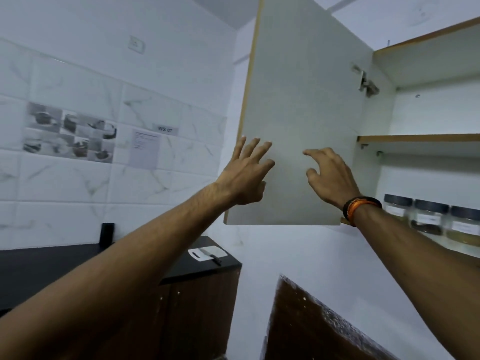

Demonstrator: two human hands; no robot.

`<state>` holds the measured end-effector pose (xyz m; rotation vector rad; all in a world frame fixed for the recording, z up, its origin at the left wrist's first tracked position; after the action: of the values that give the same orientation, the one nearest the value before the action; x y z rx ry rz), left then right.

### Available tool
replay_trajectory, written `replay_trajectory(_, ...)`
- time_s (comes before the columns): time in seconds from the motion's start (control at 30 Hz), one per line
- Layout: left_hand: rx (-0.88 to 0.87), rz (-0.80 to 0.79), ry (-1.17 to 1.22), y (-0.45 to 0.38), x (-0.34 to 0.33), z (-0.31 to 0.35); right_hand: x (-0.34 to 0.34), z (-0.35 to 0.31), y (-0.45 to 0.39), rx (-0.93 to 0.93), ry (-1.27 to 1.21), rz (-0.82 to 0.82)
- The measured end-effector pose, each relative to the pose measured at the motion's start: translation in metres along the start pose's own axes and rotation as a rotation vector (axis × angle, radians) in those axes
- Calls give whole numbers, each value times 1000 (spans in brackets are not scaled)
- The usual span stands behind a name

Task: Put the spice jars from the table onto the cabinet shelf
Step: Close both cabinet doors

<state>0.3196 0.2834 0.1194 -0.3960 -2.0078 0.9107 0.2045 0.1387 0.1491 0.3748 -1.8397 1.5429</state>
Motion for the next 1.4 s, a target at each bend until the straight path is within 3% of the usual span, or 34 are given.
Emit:
replay_trajectory(0.17,135,193,109,29,-15,-37,-6,-48,-36,93,0,43)
replay_trajectory(0.3,300,84,420,39,-38,-57,-16,-78,-57,148,18,75)
replay_trajectory(0.47,374,-74,927,33,-60,-60,-30,-95,-73,161,37,89)
replay_trajectory(0.53,427,-100,1171,32,-65,-57,-34,-98,-76,160,33,95)
replay_trajectory(0.63,473,-91,1347,33,-71,-57,-35,-99,-76,150,10,134)
replay_trajectory(1.07,198,-53,1690,28,-43,22,6,-89,-29,65,-112,483)
replay_trajectory(1.4,-71,-1,1579,12,-20,123,86,-40,39,97,-155,572)
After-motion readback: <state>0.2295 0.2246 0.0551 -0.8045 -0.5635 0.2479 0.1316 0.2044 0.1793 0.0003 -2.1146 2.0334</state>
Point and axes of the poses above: each hand's wrist, its own y-axis away from the middle knuckle, its own x-axis out of the back of the hand, z = x × y, the point moved 6 cm from there along -y, towards the middle knuckle, and after that the axes turned 8 degrees about -z, right-handed, at the moved point
